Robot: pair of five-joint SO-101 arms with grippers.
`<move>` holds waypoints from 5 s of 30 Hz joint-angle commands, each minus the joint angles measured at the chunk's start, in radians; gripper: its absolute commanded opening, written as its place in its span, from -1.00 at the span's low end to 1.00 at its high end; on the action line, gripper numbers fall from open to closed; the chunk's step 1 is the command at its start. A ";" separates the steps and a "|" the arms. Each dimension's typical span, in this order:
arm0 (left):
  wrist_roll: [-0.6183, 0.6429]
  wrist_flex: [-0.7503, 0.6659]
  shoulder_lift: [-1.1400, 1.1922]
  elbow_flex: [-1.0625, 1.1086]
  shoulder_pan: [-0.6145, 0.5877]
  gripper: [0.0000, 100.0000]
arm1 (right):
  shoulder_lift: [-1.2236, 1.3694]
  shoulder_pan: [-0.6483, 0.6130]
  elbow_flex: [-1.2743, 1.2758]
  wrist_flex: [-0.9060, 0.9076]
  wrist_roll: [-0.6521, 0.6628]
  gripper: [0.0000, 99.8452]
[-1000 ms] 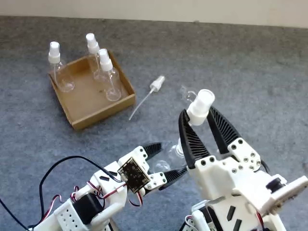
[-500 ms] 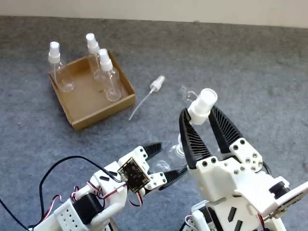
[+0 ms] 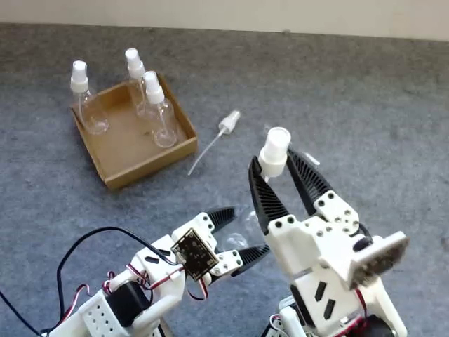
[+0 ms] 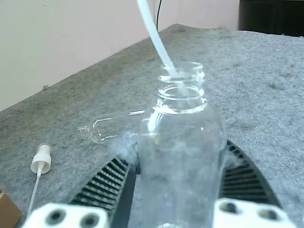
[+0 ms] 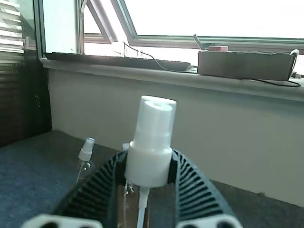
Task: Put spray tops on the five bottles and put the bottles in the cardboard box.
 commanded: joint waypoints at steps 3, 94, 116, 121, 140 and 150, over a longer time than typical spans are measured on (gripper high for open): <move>-0.005 -0.084 -0.013 0.021 -0.028 -0.73 | -0.004 -0.013 0.038 0.015 0.014 -0.98; -0.003 -0.359 -0.015 0.021 -0.493 -0.73 | -0.002 -0.229 0.499 0.001 0.278 -0.95; -0.003 -0.354 -0.013 0.021 -0.277 -0.73 | -0.004 -0.134 0.503 0.002 0.276 -0.95; -0.003 -0.354 -0.013 0.021 -0.278 -0.73 | -0.004 -0.085 0.503 0.001 0.276 -0.95; -0.008 -0.356 -0.013 -0.001 -0.648 -0.73 | -0.004 -0.081 0.659 0.001 0.278 -0.95; -0.008 -0.167 -0.005 -0.294 -0.868 -0.73 | -0.004 -0.081 0.667 0.001 0.278 -0.95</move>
